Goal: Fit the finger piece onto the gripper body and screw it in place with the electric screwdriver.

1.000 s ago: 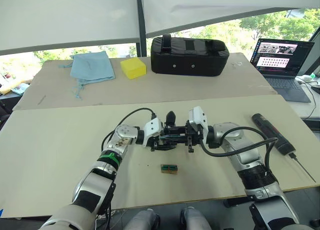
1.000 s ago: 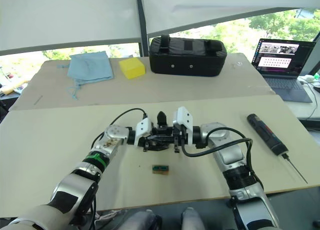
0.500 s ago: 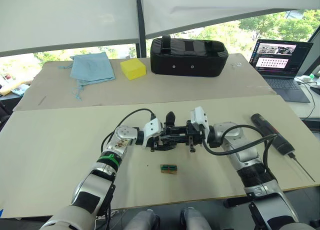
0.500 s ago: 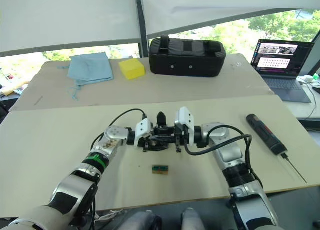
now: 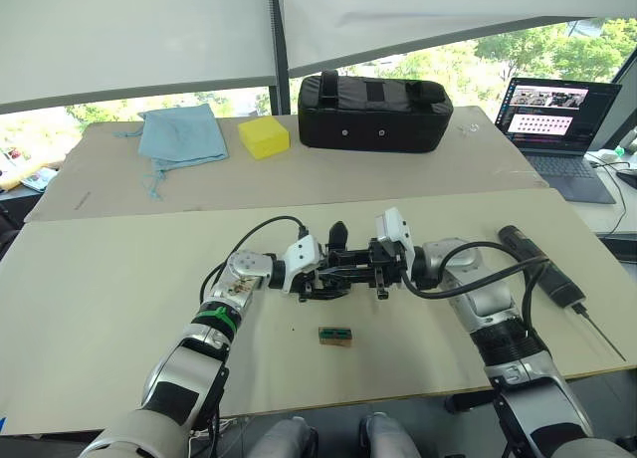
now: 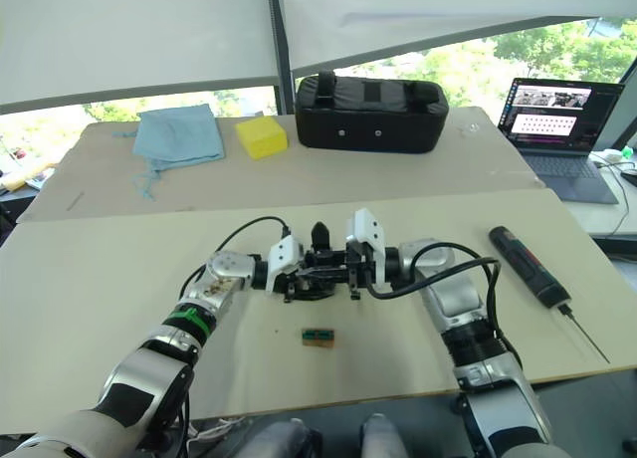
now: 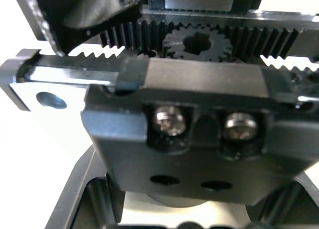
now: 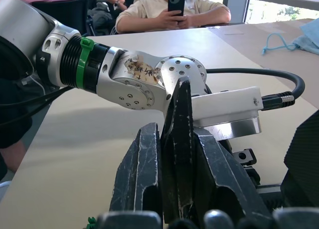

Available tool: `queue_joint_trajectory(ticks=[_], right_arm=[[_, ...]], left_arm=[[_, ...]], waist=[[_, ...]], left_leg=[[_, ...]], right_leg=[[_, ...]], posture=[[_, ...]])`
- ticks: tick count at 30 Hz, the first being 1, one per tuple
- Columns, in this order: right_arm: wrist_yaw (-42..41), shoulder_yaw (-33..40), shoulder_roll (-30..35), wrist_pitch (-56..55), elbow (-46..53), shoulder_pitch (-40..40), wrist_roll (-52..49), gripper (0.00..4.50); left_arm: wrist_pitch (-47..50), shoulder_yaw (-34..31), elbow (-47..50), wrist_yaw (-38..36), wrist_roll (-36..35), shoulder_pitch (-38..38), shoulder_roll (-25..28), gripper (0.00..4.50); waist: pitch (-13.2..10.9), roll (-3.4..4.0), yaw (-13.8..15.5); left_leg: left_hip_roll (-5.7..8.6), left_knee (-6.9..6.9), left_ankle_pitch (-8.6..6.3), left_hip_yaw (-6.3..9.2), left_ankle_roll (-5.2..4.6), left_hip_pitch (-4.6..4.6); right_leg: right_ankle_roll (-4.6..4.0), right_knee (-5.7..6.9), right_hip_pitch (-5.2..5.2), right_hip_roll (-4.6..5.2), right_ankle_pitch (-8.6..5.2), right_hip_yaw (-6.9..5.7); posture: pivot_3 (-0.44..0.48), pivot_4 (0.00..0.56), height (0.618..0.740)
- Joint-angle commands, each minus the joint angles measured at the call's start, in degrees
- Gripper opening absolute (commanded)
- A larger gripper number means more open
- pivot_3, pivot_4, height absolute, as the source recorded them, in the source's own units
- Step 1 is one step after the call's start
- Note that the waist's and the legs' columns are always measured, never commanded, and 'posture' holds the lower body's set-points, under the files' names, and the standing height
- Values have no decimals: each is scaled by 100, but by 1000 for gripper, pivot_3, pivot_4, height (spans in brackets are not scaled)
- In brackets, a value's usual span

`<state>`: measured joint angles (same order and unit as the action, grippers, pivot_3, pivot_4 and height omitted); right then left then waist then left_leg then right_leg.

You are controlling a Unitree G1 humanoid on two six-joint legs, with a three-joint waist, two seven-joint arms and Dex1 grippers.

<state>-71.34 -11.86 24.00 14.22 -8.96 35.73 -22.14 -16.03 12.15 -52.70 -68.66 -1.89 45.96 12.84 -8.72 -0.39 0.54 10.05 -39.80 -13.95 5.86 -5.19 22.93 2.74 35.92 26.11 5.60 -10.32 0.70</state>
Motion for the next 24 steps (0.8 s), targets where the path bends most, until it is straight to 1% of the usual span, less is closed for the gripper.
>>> queue_joint_trajectory(ticks=[1,14,18,24], right_arm=[[229,241,88,273,142,123,-44,385],[294,399,228,385,351,158,-150,385],[267,310,176,396,368,118,-136,385],[367,341,49,600,652,-1,-288,385]], left_arm=[[-76,37,228,-50,30,-37,-39,2386],[-65,47,301,-35,33,-107,-27,2386],[-70,43,275,-19,46,-87,-27,2386],[-68,29,263,-11,46,-69,-21,2386]], waist=[[0,0,2],[0,0,9],[0,0,8],[0,0,9]], left_leg=[[0,0,0,1,0,0],[2,0,0,0,0,21],[2,0,0,-1,0,24],[1,0,0,0,0,26]], right_leg=[[0,0,1,0,0,0],[0,0,5,1,0,0],[0,0,3,2,0,0],[0,0,3,2,0,1]], posture=[[0,150,740],[0,150,740],[0,150,740],[0,150,740]])
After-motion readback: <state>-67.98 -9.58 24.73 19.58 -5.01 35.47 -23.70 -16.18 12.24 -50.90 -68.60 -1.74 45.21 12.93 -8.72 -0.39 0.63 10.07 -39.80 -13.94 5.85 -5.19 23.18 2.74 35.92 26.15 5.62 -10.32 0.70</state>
